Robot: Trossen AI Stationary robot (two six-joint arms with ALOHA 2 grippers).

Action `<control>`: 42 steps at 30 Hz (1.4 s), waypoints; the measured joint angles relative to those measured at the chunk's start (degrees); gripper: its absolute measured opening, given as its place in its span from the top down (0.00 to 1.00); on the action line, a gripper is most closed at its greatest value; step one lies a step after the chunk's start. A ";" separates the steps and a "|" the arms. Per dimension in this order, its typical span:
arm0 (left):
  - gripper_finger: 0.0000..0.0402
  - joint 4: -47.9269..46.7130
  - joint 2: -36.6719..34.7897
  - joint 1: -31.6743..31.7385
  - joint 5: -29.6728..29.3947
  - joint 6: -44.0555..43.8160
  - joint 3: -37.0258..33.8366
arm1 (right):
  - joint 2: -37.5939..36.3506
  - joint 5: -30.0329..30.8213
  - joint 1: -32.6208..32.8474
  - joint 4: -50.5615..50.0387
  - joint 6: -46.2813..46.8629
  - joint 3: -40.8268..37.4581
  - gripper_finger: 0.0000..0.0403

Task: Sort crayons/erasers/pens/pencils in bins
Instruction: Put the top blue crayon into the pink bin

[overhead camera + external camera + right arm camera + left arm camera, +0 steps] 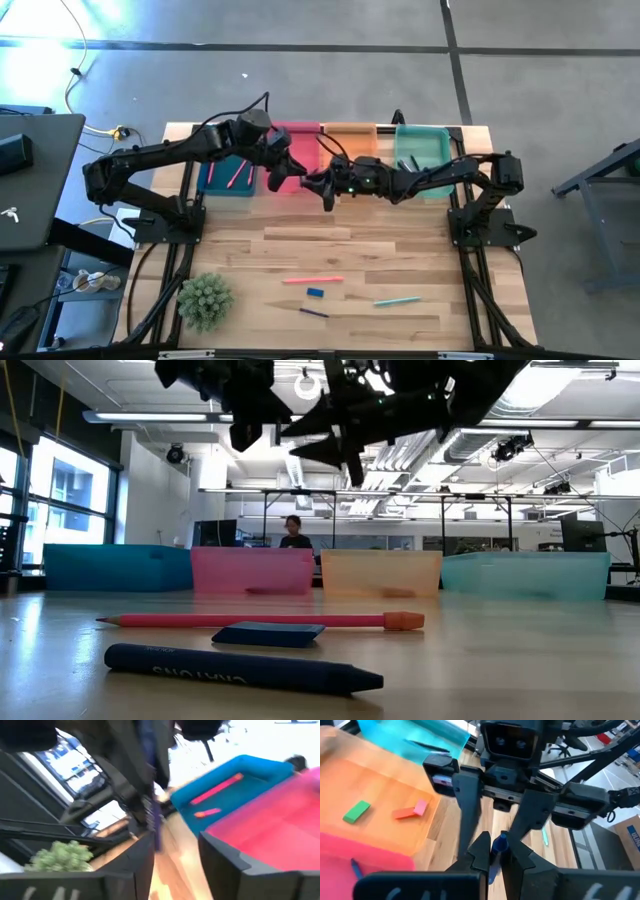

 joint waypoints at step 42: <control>0.92 -8.65 22.36 12.93 -16.80 7.62 0.00 | -14.80 -3.50 11.36 -46.35 10.83 -0.07 0.60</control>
